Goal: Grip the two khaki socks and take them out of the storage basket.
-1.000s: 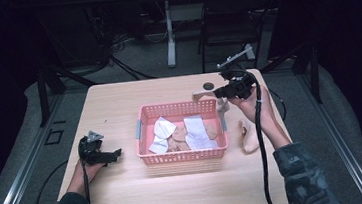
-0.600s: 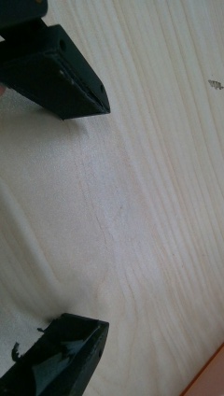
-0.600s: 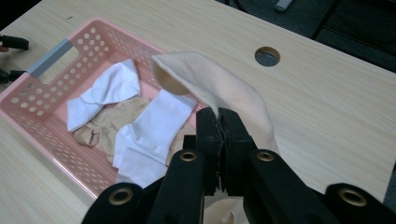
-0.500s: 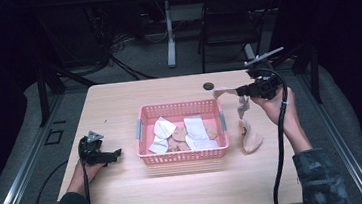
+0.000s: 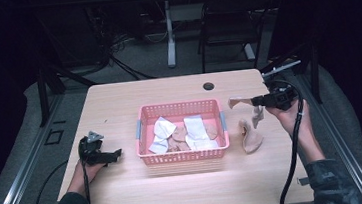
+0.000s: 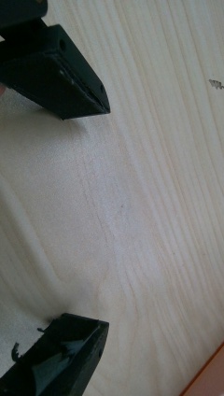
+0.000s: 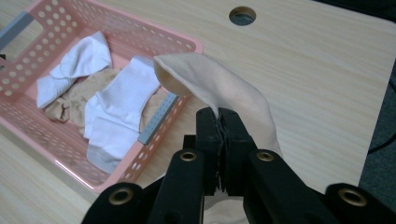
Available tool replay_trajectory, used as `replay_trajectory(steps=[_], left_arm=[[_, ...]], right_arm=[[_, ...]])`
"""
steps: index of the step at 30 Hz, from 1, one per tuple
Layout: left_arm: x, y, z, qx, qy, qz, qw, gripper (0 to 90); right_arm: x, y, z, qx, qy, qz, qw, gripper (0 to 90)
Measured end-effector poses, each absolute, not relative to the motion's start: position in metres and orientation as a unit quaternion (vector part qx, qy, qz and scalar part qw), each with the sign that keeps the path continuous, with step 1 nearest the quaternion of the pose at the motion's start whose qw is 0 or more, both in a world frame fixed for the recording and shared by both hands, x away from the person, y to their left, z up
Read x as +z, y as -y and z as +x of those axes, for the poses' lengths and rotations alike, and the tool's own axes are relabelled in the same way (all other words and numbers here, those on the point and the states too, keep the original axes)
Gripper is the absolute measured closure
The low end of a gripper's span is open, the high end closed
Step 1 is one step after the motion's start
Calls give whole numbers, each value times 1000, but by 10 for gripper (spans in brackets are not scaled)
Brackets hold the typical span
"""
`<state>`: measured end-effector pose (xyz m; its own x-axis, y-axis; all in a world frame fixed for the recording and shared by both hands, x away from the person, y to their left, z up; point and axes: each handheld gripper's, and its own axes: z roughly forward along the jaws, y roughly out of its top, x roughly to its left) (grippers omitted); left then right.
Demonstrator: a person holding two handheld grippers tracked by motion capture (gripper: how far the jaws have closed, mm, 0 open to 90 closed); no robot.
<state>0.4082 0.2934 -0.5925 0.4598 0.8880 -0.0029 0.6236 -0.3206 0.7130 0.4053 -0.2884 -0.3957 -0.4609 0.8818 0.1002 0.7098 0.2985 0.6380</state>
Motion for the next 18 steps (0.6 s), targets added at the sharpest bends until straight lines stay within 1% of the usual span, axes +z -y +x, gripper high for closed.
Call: replay_trajectory(steps=[9, 13, 18], left_arm=[[-593, -293, 408, 201, -480, 787, 331, 0], [-593, -293, 408, 201, -480, 787, 331, 0], [-593, -293, 408, 200, -480, 787, 331, 0]], right_arm=[[-425, 294, 407, 301, -796, 511, 116, 877], [-437, 290, 411, 282, -804, 512, 112, 877], [-444, 283, 411, 266, -813, 507, 102, 877]])
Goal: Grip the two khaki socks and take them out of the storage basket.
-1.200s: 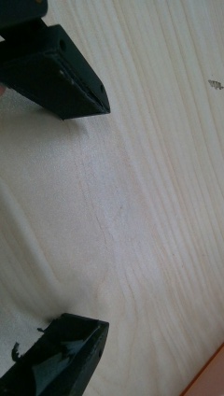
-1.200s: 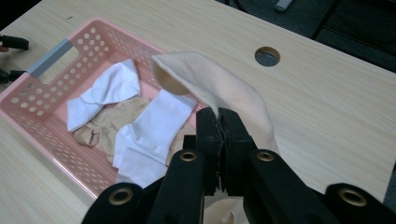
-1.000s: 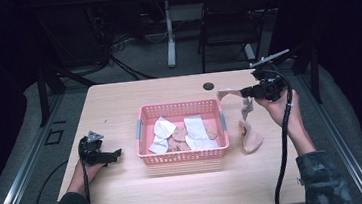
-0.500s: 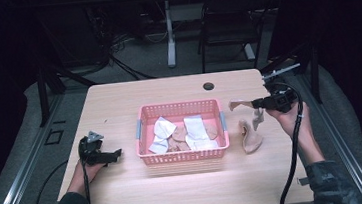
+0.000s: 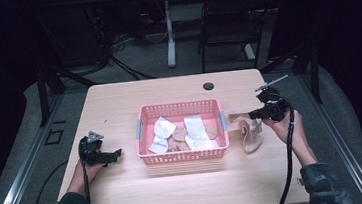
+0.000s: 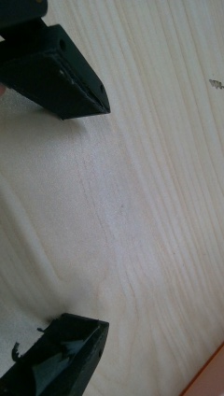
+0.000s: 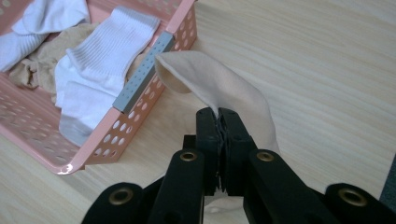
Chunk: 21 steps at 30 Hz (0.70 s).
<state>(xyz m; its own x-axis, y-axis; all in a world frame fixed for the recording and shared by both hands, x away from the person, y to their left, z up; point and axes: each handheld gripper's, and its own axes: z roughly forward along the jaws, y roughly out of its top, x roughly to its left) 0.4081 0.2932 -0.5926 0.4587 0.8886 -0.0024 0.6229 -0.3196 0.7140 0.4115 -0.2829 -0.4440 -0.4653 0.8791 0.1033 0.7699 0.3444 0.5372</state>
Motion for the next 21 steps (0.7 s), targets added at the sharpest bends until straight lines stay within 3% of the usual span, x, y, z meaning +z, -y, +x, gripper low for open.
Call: replay_trajectory(steps=[7, 12, 17, 21], left_arm=[[-593, -293, 408, 200, -480, 787, 331, 0], [-593, -293, 408, 200, -480, 788, 331, 0], [-593, -293, 408, 200, -480, 788, 331, 0], [-593, -293, 408, 200, -480, 788, 331, 0]], right_arm=[[-452, 276, 411, 245, -819, 503, 130, 877], [-454, 276, 412, 248, -816, 507, 121, 868], [-463, 279, 416, 237, -819, 515, 94, 701], [-466, 286, 416, 244, -812, 523, 87, 623]])
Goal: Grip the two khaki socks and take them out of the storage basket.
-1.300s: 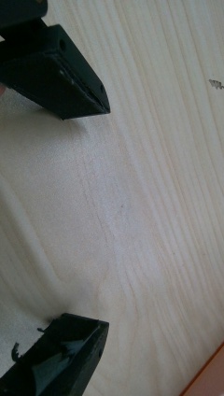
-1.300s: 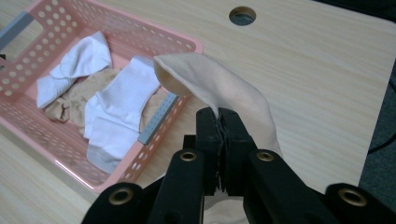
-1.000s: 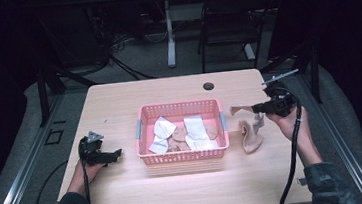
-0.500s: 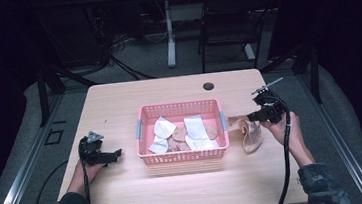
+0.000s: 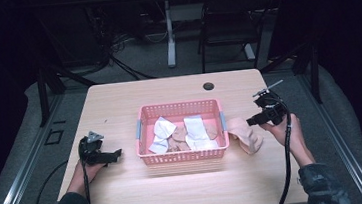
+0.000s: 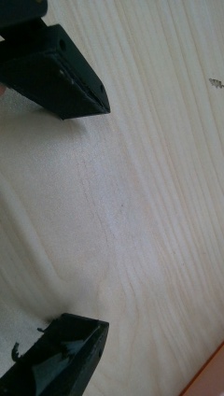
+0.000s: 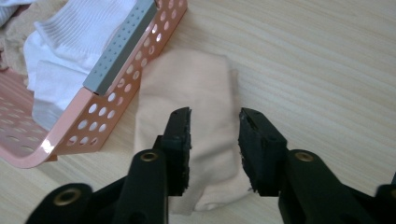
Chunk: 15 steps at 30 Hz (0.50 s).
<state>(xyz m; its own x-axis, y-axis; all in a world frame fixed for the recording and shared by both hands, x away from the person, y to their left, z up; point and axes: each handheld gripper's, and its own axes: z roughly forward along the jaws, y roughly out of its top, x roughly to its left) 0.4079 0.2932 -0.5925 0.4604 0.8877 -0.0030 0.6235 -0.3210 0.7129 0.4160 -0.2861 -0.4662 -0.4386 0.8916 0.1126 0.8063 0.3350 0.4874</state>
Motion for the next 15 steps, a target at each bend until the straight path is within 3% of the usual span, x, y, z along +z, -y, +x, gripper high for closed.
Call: replay_trajectory(steps=[5, 15], left_arm=[[-593, -293, 408, 200, -480, 788, 331, 0], [-593, -293, 408, 199, -480, 787, 332, 0]], right_arm=[[-468, 296, 414, 251, -806, 529, 88, 515], [-497, 322, 401, 239, -793, 553, 93, 184]])
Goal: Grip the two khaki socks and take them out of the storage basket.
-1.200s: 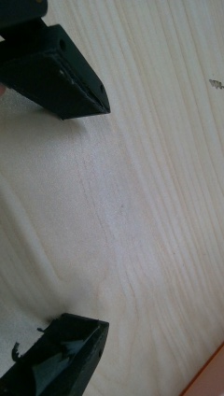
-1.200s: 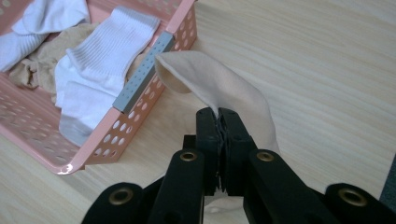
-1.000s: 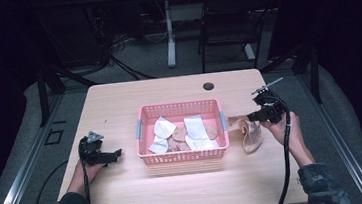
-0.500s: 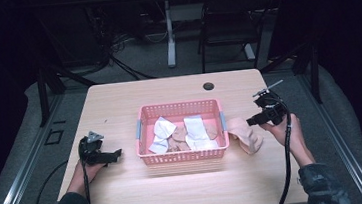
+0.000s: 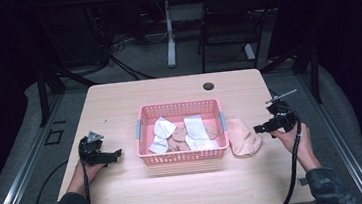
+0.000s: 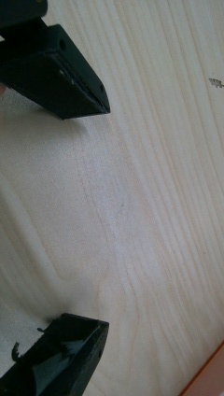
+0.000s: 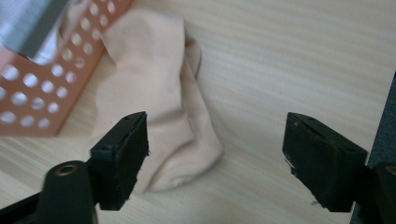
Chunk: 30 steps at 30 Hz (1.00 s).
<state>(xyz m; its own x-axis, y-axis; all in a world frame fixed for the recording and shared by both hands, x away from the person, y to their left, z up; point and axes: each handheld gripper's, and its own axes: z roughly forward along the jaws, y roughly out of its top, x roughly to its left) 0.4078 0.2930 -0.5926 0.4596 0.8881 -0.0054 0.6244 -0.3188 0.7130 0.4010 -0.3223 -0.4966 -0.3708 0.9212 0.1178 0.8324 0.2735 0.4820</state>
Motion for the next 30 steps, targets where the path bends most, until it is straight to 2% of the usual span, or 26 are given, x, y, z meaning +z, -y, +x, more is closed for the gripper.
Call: replay_trajectory(steps=[1, 3, 7, 12, 24, 30], left_arm=[[-593, -293, 408, 199, -480, 787, 332, 0], [-592, -293, 408, 198, -480, 788, 331, 0], [-592, -293, 407, 198, -481, 788, 331, 0], [-592, -293, 407, 198, -481, 787, 331, 0], [-592, -293, 407, 198, -477, 790, 330, 0], [-592, -293, 407, 198, -478, 789, 331, 0]], right_arm=[[-502, 324, 400, 232, -793, 556, 93, 142], [-510, 330, 396, 224, -790, 564, 86, 132], [-526, 339, 387, 205, -792, 569, 84, 57], [-542, 341, 373, 192, -796, 568, 82, 18], [-559, 349, 368, 161, -794, 581, 76, 24], [-562, 349, 369, 149, -796, 580, 89, 0]])
